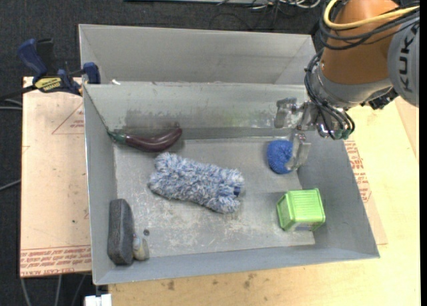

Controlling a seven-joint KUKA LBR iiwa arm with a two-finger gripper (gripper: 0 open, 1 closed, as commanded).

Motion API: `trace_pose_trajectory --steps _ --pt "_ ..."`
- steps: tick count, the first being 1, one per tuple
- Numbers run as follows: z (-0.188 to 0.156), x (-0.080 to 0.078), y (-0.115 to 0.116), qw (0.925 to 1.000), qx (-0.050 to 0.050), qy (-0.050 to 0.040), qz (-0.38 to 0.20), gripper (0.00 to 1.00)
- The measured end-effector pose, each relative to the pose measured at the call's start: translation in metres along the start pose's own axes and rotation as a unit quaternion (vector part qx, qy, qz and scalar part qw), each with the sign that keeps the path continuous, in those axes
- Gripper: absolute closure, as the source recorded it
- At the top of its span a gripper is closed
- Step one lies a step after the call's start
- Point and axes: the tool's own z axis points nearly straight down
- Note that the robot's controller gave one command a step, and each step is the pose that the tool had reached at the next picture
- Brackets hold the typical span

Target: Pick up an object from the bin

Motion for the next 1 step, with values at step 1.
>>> trace_pose_trajectory --steps 1 --pt "-0.0052 -0.0012 0.0002 1.0 0.0 -0.004 -0.001 0.0"
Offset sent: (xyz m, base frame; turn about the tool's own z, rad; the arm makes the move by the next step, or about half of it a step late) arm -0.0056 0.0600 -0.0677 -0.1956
